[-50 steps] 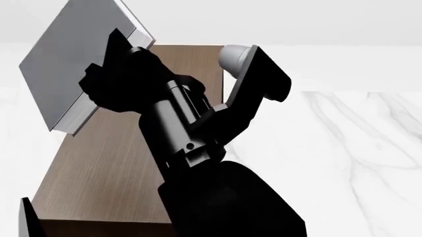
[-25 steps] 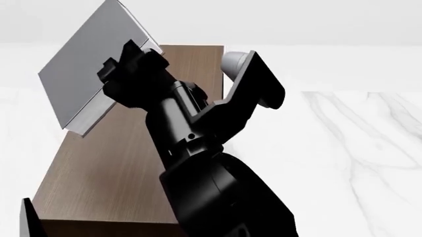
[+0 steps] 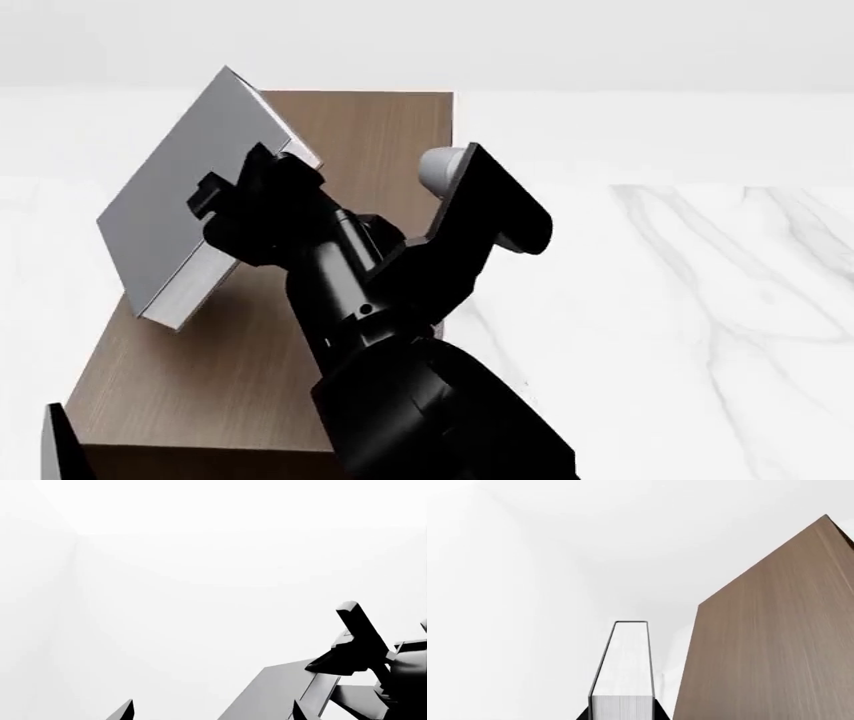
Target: Pick up the book in the middle and place it on the cabinet shelf.
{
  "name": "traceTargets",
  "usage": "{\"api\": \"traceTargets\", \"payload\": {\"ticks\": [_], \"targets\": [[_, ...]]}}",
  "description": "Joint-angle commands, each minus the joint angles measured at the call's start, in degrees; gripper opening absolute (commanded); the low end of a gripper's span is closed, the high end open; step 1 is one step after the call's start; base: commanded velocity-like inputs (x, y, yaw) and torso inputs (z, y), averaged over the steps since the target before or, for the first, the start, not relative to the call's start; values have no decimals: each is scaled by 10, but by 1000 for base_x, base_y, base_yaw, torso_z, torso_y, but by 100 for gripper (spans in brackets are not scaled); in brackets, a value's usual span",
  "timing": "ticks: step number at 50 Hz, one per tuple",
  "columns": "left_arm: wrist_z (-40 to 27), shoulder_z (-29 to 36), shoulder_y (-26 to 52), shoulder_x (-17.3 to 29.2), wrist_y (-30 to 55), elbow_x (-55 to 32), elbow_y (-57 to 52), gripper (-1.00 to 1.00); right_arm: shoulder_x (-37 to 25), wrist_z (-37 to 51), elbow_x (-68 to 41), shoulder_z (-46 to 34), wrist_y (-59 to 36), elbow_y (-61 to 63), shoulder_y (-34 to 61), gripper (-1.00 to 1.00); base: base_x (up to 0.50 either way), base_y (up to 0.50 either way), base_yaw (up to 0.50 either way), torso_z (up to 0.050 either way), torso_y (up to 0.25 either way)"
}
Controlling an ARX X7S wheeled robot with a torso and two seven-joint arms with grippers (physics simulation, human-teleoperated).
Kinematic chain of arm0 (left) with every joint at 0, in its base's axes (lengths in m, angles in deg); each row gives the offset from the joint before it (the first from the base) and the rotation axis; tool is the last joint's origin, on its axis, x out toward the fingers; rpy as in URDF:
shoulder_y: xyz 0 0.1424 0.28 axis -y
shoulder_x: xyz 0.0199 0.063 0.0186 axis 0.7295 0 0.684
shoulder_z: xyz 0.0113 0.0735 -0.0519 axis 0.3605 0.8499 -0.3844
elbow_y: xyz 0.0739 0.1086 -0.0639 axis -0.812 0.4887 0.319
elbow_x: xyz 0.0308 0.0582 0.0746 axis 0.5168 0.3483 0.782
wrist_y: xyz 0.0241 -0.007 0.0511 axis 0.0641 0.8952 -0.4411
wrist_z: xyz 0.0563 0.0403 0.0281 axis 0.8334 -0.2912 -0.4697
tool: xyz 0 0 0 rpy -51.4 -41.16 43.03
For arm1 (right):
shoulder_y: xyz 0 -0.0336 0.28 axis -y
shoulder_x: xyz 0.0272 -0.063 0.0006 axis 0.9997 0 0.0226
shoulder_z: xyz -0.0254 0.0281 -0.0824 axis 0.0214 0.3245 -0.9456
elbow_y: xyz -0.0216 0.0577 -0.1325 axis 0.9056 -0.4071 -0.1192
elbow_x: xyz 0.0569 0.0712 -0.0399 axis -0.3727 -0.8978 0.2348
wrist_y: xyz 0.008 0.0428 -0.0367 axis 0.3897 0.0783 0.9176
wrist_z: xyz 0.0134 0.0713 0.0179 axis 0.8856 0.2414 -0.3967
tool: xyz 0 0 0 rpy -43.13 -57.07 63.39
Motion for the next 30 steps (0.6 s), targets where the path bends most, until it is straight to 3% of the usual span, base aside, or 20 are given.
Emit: {"api": "traceTargets", "payload": {"ticks": [1, 30], "targets": [[-1, 1, -2, 2, 4, 1, -6, 100, -6, -13, 15, 1, 12, -4, -1, -100, 0, 0, 0, 0, 0], [-5, 6, 5, 1, -3, 0, 9, 100, -20, -12, 24, -19, 26, -34, -10, -100, 0, 0, 0, 0, 1]]}}
